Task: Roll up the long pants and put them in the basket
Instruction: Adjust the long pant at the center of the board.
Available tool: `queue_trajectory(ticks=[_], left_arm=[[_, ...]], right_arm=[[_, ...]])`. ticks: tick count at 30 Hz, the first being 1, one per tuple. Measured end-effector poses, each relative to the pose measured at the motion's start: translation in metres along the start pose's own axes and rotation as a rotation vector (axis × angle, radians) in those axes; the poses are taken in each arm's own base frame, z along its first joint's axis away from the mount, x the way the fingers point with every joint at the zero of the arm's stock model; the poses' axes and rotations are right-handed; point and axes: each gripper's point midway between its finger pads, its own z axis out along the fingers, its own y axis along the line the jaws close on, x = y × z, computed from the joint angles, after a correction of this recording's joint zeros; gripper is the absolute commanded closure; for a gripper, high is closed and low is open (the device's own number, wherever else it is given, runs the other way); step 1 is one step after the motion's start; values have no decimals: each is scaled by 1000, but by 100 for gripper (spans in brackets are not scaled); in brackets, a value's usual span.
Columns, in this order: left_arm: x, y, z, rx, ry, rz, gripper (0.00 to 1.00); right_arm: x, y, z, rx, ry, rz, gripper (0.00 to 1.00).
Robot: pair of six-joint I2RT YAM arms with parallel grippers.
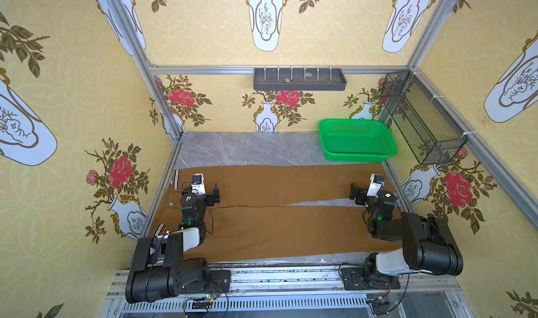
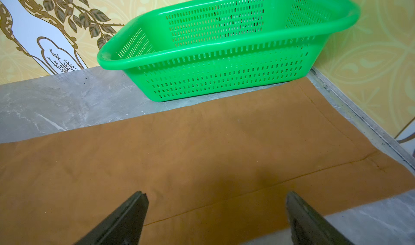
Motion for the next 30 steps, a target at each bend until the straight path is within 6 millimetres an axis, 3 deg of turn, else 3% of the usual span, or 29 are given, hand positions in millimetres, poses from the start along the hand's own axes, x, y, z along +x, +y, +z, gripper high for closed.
queue_trajectory(ticks=[4,17,20,23,25,28,30], left_arm=[[-1,-18,-2,25,-6,41,1],[-6,-1,-3,-64,-15,34,1],[-42,0,-10,-130,-61,37,1],[-121,18,-26,-231,-167,-38,1],[-155,30,-39,-291,-189,-101,1],[-182,39,-48,-331,-127,-179,1],[-192,45,-52,-374,-54,-253,1]], right_arm=[[0,0,0,1,-1,0,2],[-1,0,0,9,-2,-2,3],[-18,0,1,63,-13,-13,2],[-62,5,4,132,-68,-27,2],[-82,4,7,194,-61,-8,2],[-109,-1,10,312,-12,25,3],[-122,6,11,368,33,25,2]])
